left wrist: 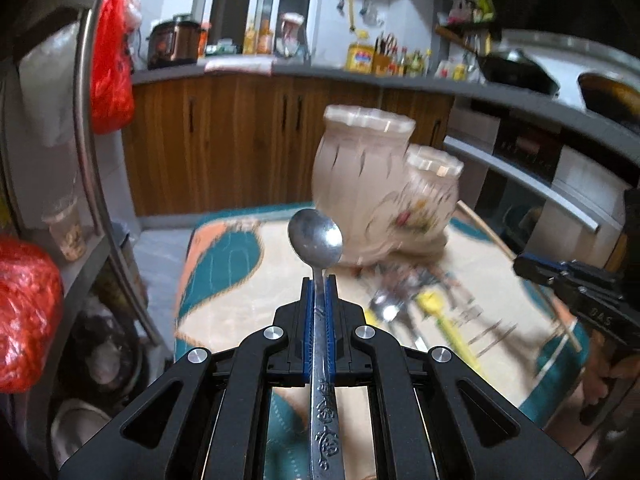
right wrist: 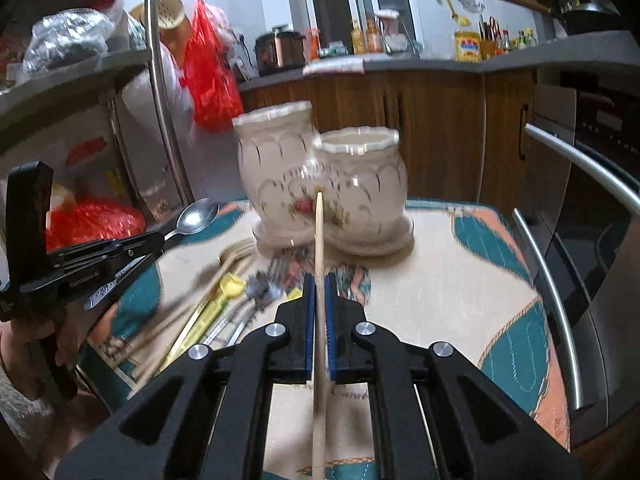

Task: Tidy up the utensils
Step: 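Lift the spoon with the left tool while the right tool lifts the chopstick toward the holder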

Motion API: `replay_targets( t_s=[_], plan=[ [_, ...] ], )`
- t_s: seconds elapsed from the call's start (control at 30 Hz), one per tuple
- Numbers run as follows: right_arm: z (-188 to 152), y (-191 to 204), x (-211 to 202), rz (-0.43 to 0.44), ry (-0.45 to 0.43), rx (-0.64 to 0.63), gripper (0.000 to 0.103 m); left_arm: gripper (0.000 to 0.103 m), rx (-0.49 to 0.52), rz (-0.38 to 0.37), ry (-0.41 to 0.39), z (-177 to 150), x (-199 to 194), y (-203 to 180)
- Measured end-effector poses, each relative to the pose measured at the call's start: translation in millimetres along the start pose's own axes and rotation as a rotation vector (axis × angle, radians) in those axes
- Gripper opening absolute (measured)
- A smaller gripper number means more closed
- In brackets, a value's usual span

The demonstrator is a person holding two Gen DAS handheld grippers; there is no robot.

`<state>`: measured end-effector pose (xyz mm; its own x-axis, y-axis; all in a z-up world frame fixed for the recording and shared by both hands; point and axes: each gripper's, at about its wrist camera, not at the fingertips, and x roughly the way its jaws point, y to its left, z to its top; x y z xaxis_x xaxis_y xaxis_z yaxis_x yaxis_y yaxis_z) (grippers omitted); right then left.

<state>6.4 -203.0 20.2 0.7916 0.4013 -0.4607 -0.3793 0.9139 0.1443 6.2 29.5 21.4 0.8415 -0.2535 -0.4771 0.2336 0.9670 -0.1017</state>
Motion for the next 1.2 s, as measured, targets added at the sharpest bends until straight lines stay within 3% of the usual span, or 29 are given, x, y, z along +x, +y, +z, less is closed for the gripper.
replay_targets(
  t_s=[0.27, 0.43, 0.63, 0.9, 1.2],
  plan=[
    [69, -10, -6, 0.043, -0.146, 0.009, 0.005, 0.006, -0.028, -0.118, -0.150, 64, -18, -15],
    [113, -24, 12, 0.065, -0.208, 0.024, 0.005, 0.006, -0.046, -0.182, -0.205, 116, 6, -21],
    [145, -51, 50, 0.119, -0.228, 0.112, 0.005, 0.006, -0.116, -0.247, -0.191, 159, 58, -14],
    [151, -79, 95, 0.181, -0.228, 0.204, 0.005, 0.006, -0.160, -0.256, -0.182, 167, 110, -4],
    [147, -86, 105, 0.182, -0.269, 0.218, 0.005, 0.006, -0.141, -0.201, -0.264, 158, 135, -6]
  ],
)
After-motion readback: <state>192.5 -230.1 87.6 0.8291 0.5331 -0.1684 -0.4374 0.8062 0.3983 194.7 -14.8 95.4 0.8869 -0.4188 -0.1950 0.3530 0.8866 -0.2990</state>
